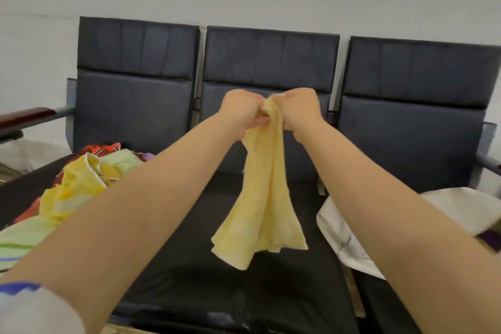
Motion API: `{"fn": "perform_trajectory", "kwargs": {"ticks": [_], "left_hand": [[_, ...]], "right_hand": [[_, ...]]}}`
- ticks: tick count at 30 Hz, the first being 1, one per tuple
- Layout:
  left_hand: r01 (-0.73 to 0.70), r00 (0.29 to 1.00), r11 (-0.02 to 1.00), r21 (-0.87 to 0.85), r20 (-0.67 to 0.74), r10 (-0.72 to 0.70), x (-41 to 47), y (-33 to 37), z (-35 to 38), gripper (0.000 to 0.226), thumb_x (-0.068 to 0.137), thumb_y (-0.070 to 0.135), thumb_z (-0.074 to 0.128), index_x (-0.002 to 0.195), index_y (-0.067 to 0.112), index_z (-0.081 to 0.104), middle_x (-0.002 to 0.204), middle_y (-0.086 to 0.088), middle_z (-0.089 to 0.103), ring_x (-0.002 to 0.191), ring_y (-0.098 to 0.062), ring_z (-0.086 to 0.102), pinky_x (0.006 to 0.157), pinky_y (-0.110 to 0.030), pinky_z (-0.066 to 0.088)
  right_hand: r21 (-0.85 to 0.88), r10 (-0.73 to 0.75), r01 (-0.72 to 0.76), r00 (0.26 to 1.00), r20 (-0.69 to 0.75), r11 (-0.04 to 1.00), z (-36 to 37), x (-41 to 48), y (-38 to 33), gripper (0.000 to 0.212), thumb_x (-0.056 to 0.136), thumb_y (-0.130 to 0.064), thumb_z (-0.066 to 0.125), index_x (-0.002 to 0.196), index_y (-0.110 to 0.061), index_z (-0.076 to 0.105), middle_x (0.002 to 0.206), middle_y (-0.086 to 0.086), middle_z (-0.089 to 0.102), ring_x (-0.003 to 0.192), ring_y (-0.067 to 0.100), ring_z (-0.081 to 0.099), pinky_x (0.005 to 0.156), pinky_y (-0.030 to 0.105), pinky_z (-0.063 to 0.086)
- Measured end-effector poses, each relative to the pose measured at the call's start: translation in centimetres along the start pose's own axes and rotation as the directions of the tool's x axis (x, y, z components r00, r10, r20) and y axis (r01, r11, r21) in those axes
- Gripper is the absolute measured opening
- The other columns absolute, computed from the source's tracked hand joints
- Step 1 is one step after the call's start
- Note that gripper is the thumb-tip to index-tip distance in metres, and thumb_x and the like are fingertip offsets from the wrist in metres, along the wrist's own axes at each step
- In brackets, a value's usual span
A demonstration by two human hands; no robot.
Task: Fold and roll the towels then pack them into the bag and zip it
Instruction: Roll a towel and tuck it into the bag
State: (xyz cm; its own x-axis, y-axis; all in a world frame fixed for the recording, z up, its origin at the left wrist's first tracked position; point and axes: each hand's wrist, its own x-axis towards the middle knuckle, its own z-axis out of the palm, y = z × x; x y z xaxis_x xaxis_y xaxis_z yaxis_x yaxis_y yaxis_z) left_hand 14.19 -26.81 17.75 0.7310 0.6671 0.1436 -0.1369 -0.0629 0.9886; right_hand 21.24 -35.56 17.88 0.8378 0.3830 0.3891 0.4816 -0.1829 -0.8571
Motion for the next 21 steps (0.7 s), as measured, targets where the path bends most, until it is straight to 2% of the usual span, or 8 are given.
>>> {"fn": "perform_trajectory", "kwargs": {"ticks": [2, 4, 8, 11, 13, 15, 17, 21], "left_hand": [[-0.088, 0.996, 0.995, -0.052, 0.0, 0.088, -0.4, 0.5, 0.5, 0.022, 0.09, -0.004, 0.049, 0.107, -0.003, 0.064, 0.092, -0.018, 0.069, 0.075, -0.024, 0.07, 0.068, -0.033, 0.06], [-0.209, 0.977, 0.978, 0.008, 0.031, 0.209, -0.6, 1.3, -0.3, 0.029, 0.091, -0.001, 0.048, 0.117, 0.003, 0.06, 0.1, -0.013, 0.07, 0.086, -0.021, 0.07, 0.076, -0.032, 0.059], [-0.398, 0.895, 0.915, 0.062, 0.243, 0.373, -1.2, 1.7, -2.2, 0.033, 0.087, -0.002, 0.052, 0.116, 0.014, 0.055, 0.106, -0.003, 0.071, 0.1, -0.013, 0.066, 0.087, -0.026, 0.054], [-0.654, 0.739, 0.626, 0.424, 0.182, 0.649, -1.1, 0.1, -3.2, 0.046, 0.083, 0.017, 0.065, 0.126, 0.02, 0.047, 0.124, 0.005, 0.052, 0.11, -0.011, 0.055, 0.095, -0.022, 0.045], [-0.613, 0.754, 0.526, 0.589, 0.238, 0.612, -0.4, -1.3, -4.6, 0.06, 0.077, 0.036, 0.072, 0.13, 0.023, 0.047, 0.127, 0.007, 0.048, 0.118, -0.012, 0.047, 0.099, -0.03, 0.038], [-0.508, 0.853, 0.599, 0.618, 0.263, 0.452, -0.2, -2.4, -6.0, 0.043, 0.082, 0.036, 0.071, 0.119, 0.019, 0.057, 0.115, 0.004, 0.058, 0.105, -0.012, 0.054, 0.091, -0.03, 0.043], [-0.477, 0.873, 0.631, 0.612, 0.252, 0.416, 0.0, -2.9, -7.3, 0.021, 0.09, 0.028, 0.063, 0.104, 0.012, 0.064, 0.094, -0.003, 0.063, 0.083, -0.013, 0.054, 0.075, -0.027, 0.043], [-0.483, 0.866, 0.776, 0.405, 0.089, 0.492, -0.4, -1.5, -8.3, 0.009, 0.095, 0.02, 0.055, 0.091, 0.02, 0.063, 0.077, 0.007, 0.056, 0.069, -0.005, 0.049, 0.066, -0.022, 0.042]], "right_hand": [[-0.009, -0.106, 0.106, 0.994, -0.002, 0.994, 0.5, -0.8, -1.0, 0.048, 0.094, -0.024, 0.055, 0.049, -0.012, 0.043, 0.052, 0.001, 0.041, 0.052, 0.015, 0.039, 0.051, 0.027, 0.032], [0.078, -0.148, 0.144, 0.988, 0.051, 0.987, -0.3, -1.5, -1.4, 0.04, 0.09, -0.036, 0.062, 0.068, -0.002, 0.064, 0.065, 0.012, 0.059, 0.059, 0.022, 0.055, 0.058, 0.031, 0.045], [0.113, -0.205, 0.193, 0.973, 0.11, 0.975, -2.1, -1.2, -1.2, 0.026, 0.081, -0.018, 0.073, 0.09, 0.006, 0.069, 0.082, 0.018, 0.066, 0.07, 0.02, 0.059, 0.062, 0.032, 0.048], [0.104, -0.218, 0.208, 0.971, 0.097, 0.973, -2.7, -1.1, -1.5, 0.025, 0.084, -0.007, 0.061, 0.096, 0.015, 0.062, 0.101, 0.033, 0.062, 0.074, 0.019, 0.052, 0.065, 0.033, 0.042], [0.116, -0.225, 0.215, 0.971, 0.084, 0.97, -3.2, -1.3, -2.1, 0.021, 0.085, -0.005, 0.056, 0.094, 0.011, 0.065, 0.105, 0.029, 0.063, 0.077, 0.02, 0.054, 0.068, 0.035, 0.045], [0.125, -0.244, 0.232, 0.966, 0.089, 0.965, -4.0, -1.3, -2.4, 0.018, 0.087, -0.006, 0.055, 0.09, -0.005, 0.073, 0.099, 0.013, 0.071, 0.087, 0.016, 0.064, 0.075, 0.032, 0.053], [0.101, -0.275, 0.265, 0.957, 0.093, 0.959, -5.3, -1.1, -2.4, 0.022, 0.09, -0.007, 0.055, 0.09, -0.02, 0.073, 0.099, -0.003, 0.071, 0.093, 0.01, 0.065, 0.078, 0.024, 0.054], [-0.225, -0.339, 0.379, 0.92, 0.196, 0.898, -7.3, -0.5, -1.7, 0.021, 0.097, -0.022, 0.052, 0.087, -0.007, 0.064, 0.085, 0.008, 0.064, 0.075, 0.015, 0.055, 0.069, 0.029, 0.044]]}}
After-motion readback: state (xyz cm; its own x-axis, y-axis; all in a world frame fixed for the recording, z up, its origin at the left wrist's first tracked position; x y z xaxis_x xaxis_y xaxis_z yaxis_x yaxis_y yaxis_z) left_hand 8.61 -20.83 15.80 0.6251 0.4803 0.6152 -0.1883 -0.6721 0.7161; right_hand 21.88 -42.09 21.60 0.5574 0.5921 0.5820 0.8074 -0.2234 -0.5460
